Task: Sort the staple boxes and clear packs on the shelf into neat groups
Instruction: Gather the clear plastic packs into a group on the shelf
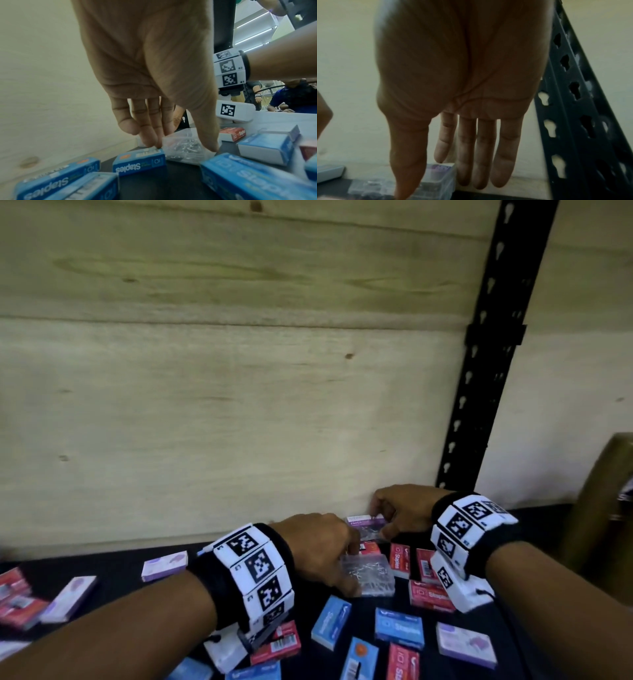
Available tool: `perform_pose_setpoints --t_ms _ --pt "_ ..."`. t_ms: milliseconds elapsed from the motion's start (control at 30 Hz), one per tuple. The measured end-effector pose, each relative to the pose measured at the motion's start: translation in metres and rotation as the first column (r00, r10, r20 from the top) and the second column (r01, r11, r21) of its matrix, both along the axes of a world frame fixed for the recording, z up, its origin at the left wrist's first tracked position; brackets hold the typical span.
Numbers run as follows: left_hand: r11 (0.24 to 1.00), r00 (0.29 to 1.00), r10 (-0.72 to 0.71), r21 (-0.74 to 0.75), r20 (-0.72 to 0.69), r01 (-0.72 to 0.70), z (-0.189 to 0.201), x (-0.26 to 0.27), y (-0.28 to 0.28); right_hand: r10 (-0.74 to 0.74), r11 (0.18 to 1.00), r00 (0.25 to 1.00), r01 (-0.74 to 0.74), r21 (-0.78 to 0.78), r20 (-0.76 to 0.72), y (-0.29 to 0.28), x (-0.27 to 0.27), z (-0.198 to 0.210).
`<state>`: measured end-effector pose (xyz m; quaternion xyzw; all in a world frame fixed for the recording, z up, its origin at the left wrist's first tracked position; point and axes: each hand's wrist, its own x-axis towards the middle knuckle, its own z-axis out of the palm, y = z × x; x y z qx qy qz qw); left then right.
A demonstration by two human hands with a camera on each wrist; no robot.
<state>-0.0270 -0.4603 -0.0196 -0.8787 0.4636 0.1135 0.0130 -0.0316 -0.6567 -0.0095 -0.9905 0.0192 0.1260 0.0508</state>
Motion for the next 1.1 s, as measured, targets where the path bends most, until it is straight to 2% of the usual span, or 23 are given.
perform_pose_setpoints --t_ms 300,467,600,867,967,1100 --pt "0.996 0.978 0.032 0.083 -0.206 -0.016 0.018 0.002 0.012 0.044 0.998 0.999 -0.044 -0.049 0.005 0.000 -0.001 0.004" --pt "0.994 0.950 0.099 0.065 -0.298 -0.083 0.019 0.003 0.017 0.029 0.999 0.999 -0.029 -0.030 0.020 -0.003 -0.001 0.000" --pt "0.982 0.928 0.185 0.080 -0.323 -0.168 0.017 0.003 0.015 -0.007 0.999 1.000 0.007 0.046 -0.008 -0.003 0.000 -0.001" --pt "0.978 0.911 0.196 0.008 -0.363 -0.208 0.012 0.008 0.013 -0.044 0.999 0.998 0.044 0.003 -0.054 -0.001 0.005 -0.001" --pt "0.987 0.922 0.154 0.015 -0.355 -0.159 0.009 0.009 0.014 -0.059 0.998 0.998 0.060 0.024 -0.034 -0.002 0.001 0.001" --pt "0.996 0.957 0.057 -0.046 -0.286 -0.073 0.006 0.011 0.016 -0.060 0.997 0.998 0.060 0.037 -0.004 -0.001 -0.003 0.002"
